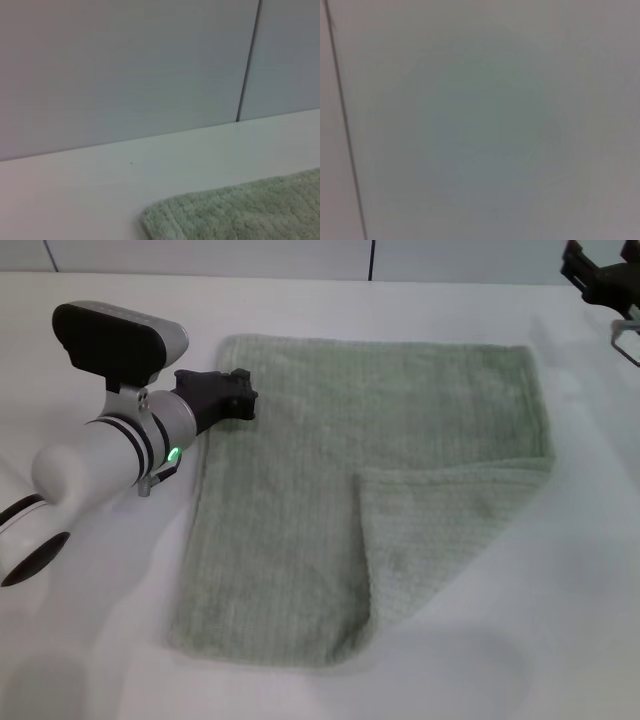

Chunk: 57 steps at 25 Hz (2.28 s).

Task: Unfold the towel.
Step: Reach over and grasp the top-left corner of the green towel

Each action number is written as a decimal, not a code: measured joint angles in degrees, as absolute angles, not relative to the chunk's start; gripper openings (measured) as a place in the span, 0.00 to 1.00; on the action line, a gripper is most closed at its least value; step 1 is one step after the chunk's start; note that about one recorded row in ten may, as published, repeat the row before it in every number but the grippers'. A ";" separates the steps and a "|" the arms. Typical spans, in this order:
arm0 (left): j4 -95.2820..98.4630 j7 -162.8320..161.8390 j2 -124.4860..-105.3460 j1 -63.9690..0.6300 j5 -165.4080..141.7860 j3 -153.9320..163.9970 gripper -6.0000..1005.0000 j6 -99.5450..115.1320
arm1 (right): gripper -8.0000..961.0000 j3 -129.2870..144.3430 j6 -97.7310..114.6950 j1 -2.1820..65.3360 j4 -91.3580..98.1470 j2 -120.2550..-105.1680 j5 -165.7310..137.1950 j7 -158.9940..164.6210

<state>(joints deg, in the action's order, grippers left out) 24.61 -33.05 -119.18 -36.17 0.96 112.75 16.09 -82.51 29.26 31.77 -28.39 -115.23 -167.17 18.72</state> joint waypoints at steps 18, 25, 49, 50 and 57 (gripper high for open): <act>25.35 -33.05 -119.18 -34.98 0.78 112.94 0.00 16.15 | 0.79 -76.87 5.97 28.37 -53.19 -112.76 -166.92 18.89; 25.72 -33.05 -119.13 -34.97 0.68 112.94 0.00 16.13 | 0.79 -76.90 -4.02 29.58 -58.01 -112.46 -166.77 18.36; 26.66 -33.05 -119.02 -34.44 0.72 112.94 0.00 15.93 | 0.79 -97.90 -50.21 35.80 -68.45 -113.88 -131.41 -25.28; 26.66 -33.05 -119.02 -34.44 0.72 112.94 0.00 15.93 | 0.79 -98.68 -52.25 36.48 -68.46 -113.89 -131.38 -25.74; 26.73 -33.05 -119.00 -34.45 0.81 112.94 0.00 15.59 | 0.79 -103.43 -64.46 40.59 -68.09 -113.91 -131.25 -27.74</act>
